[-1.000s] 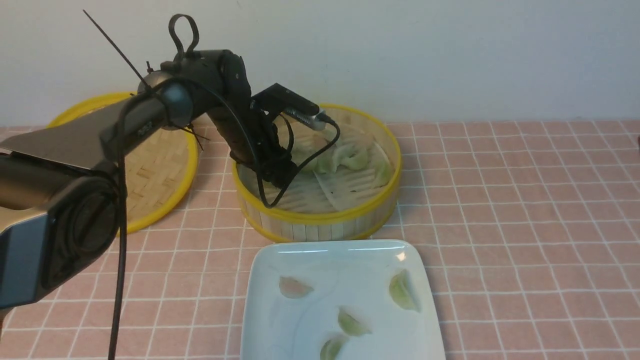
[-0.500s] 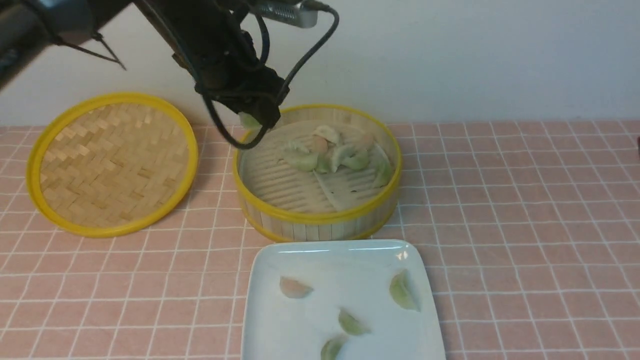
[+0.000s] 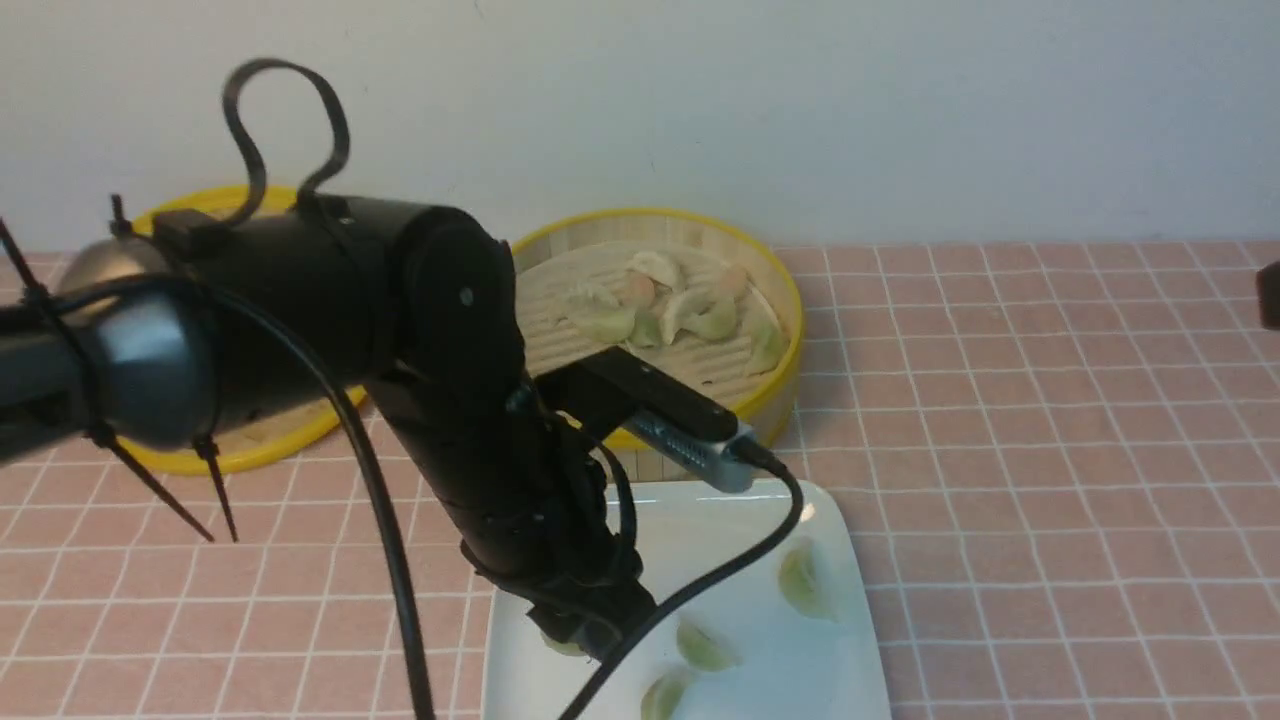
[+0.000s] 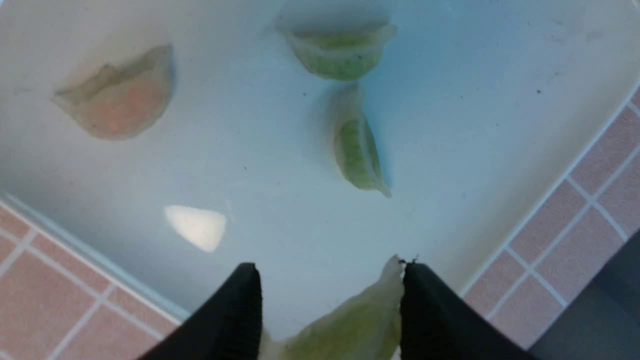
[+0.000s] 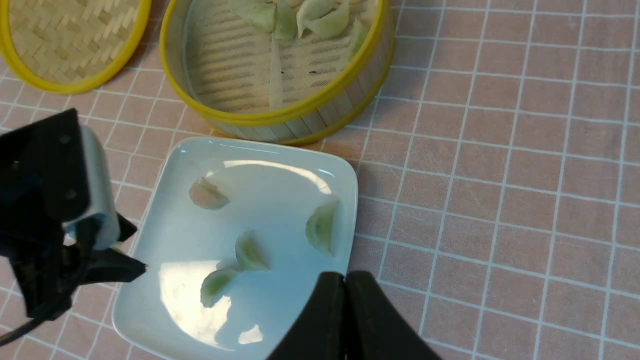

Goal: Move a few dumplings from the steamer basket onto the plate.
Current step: Use the left arm to put the dumpling into the plate, then use the right arm to grab a dumpling from inside the steamer

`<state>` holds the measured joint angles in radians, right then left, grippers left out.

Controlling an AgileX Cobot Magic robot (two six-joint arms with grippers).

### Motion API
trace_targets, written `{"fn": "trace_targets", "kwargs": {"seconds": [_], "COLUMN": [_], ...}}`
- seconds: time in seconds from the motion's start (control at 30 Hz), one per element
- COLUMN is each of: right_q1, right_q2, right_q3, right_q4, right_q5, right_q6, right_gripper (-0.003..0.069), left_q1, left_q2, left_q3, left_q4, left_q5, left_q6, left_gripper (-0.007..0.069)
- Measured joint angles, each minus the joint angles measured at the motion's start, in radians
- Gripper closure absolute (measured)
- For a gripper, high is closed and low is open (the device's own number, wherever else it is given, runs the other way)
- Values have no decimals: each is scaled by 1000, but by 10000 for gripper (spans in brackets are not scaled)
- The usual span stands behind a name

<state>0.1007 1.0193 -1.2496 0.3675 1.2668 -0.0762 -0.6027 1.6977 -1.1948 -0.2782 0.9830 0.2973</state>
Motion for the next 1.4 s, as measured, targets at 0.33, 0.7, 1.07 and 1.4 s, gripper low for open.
{"fn": "trace_targets", "kwargs": {"seconds": [0.33, 0.7, 1.07, 1.4], "right_q1": [0, 102, 279, 319], "right_q2": [52, 447, 969, 1323], "right_q3": [-12, -235, -581, -882], "right_q4": [33, 72, -136, -309], "right_q5": [2, -66, -237, -253], "right_q6": [-39, -130, -60, -17], "right_gripper": [673, 669, 593, 360], "left_q1": [2, 94, 111, 111], "left_q2": [61, -215, -576, -691], "left_q3": [-34, -158, -158, -158], "left_q4": [22, 139, 140, 140], "left_q5": [-43, 100, 252, 276], "left_q6": [-23, -157, -189, -192], "left_gripper": [27, 615, 631, 631]}}
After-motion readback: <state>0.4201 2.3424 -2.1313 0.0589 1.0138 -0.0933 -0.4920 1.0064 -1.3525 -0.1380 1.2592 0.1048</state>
